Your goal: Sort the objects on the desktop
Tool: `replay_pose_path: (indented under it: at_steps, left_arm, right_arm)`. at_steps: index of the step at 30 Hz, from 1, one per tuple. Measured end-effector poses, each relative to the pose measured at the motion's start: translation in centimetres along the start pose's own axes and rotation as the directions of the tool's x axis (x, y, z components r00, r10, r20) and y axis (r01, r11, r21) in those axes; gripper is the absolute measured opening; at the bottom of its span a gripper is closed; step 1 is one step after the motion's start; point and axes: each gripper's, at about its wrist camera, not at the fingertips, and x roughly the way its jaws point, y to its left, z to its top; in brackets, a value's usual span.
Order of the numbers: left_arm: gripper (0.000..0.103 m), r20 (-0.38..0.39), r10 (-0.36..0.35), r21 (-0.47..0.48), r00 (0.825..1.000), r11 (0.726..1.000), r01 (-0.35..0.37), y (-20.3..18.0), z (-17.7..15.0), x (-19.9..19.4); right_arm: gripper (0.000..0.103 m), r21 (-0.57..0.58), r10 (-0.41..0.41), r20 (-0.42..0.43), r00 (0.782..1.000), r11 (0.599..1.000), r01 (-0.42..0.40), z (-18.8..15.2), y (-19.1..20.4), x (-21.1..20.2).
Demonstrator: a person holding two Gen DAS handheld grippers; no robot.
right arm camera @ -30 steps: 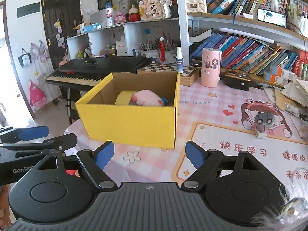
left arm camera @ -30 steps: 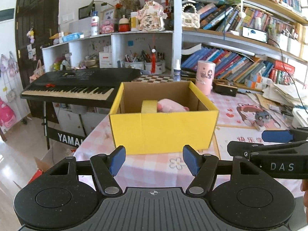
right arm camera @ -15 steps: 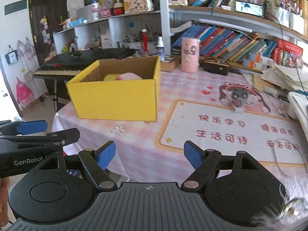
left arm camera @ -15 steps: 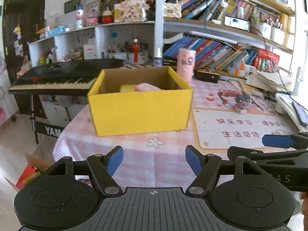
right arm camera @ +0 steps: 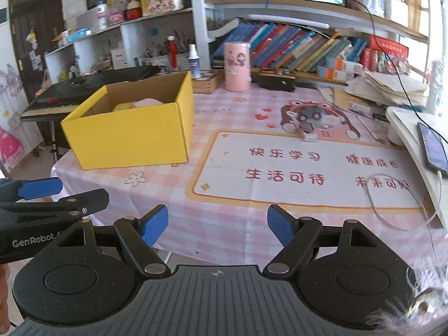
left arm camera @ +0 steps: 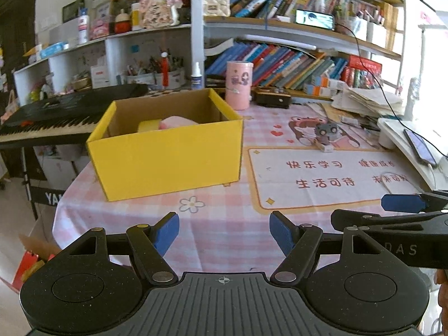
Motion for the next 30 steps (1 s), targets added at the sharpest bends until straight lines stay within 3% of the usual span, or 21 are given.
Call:
replay_pose_path:
  at_steps: [30]
  left_arm:
    - [0.073, -0.04, -0.099, 0.053, 0.994, 0.993, 0.101, -6.9, 4.8, 7.5]
  right_arm:
    - [0.078, 0.07, -0.106, -0.035, 0.994, 0.992, 0.108, 3.5, -8.8, 3.5]
